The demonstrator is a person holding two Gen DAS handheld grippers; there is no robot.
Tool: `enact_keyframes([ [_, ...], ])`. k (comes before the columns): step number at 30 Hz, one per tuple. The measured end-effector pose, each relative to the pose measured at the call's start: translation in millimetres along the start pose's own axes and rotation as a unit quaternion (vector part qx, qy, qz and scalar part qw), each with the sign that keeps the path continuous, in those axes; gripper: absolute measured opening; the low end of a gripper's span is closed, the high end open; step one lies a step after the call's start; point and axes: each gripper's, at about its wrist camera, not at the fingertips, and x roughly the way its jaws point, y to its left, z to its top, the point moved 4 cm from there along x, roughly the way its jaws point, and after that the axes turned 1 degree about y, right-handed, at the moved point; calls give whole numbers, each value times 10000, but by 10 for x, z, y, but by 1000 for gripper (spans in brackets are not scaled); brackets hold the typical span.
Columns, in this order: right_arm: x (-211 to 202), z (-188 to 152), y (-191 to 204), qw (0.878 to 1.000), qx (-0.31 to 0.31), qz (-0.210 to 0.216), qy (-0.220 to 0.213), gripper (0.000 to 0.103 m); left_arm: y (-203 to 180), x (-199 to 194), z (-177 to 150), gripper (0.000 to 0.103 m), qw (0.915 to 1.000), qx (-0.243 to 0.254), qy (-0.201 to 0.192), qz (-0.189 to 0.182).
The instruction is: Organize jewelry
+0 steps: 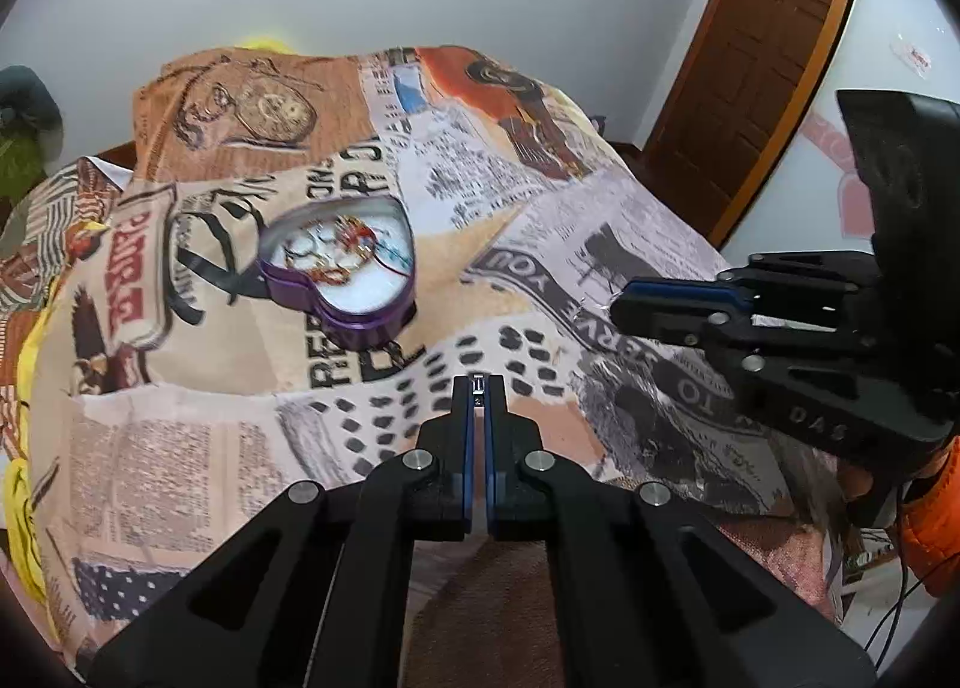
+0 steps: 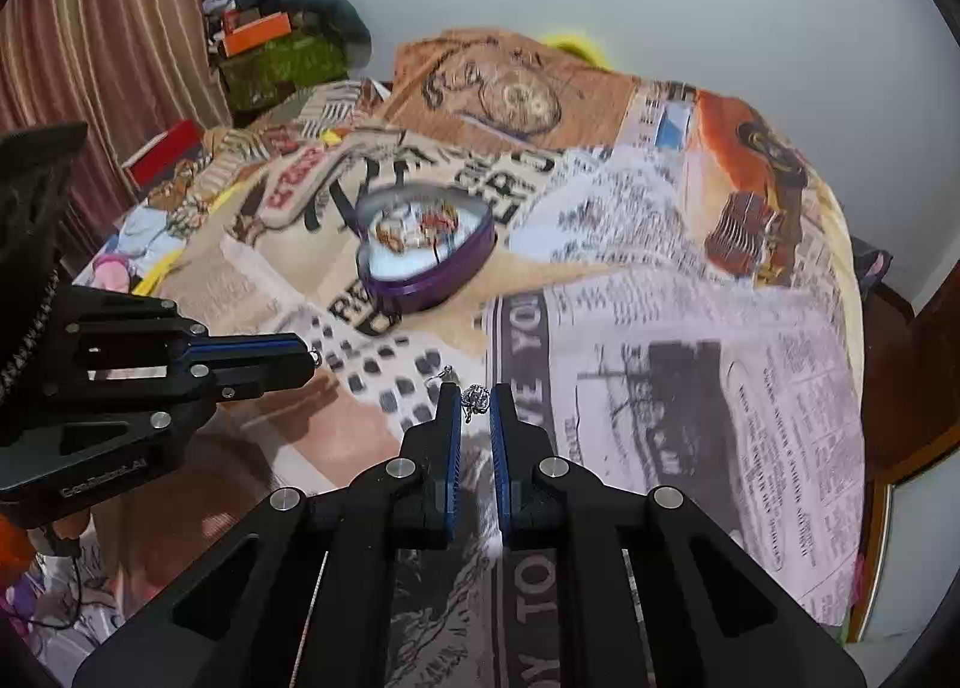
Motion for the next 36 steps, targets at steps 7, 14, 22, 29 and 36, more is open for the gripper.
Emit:
enact_keyframes([
  [7, -98, 215, 55, 9996, -56, -18, -278, 9, 147, -129, 138, 1, 9996, -45, -209, 172],
  [14, -90, 419, 105, 9989, -78, 76, -456, 9, 330, -177, 271, 1, 9987, -98, -362, 346],
  [22, 73, 628, 150, 9984, -82, 244, -502, 9, 483, -116, 403, 1, 9977, -92, -455, 484],
  [29, 311, 740, 181, 9986, -104, 379, -358, 9, 595, 23, 510, 1, 9975, -93, -445, 549],
  [36, 601, 773, 182, 9987, -130, 484, -50, 9, 717, 224, 637, 1, 9975, -74, -379, 600],
])
